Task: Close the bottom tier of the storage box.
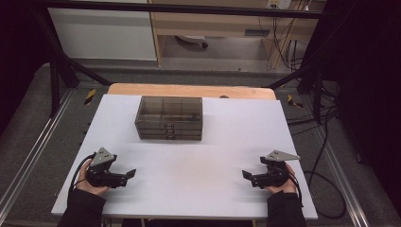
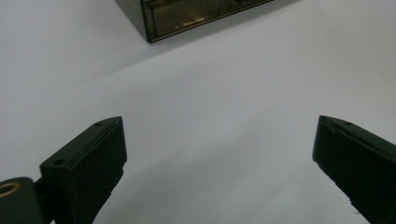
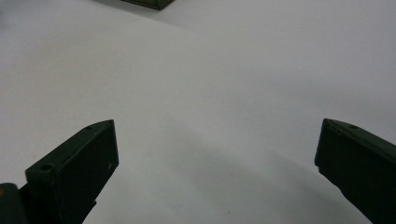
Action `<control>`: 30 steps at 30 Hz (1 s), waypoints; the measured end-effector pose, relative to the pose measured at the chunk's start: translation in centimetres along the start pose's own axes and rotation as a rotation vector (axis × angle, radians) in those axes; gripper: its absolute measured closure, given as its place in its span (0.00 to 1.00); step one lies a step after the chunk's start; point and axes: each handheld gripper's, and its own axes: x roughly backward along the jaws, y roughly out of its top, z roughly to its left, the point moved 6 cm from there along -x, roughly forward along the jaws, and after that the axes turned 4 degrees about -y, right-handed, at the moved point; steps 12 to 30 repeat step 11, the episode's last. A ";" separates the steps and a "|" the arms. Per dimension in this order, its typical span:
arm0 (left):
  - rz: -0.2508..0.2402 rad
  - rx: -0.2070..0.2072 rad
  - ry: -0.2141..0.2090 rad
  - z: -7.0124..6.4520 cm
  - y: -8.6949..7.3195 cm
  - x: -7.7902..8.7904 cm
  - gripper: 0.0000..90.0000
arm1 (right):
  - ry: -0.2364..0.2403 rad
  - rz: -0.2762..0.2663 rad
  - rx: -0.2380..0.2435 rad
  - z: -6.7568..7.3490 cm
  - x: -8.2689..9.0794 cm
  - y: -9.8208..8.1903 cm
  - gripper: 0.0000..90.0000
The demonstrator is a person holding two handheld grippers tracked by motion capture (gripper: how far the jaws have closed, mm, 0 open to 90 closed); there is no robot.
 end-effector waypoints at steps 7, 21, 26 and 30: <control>0.006 0.016 0.015 0.7 -0.3 0.1 0.03 | 0.002 0.002 0.003 0.0 -0.1 0.0 0.00; 0.010 0.015 0.014 0.7 -0.4 0.1 0.03 | 0.003 0.002 0.001 0.0 -0.1 0.0 0.00; 0.010 0.015 0.014 0.7 -0.4 0.1 0.03 | 0.003 0.002 0.001 0.0 -0.1 0.0 0.00; 0.010 0.015 0.014 0.7 -0.4 0.1 0.03 | 0.003 0.002 0.001 0.0 -0.1 0.0 0.00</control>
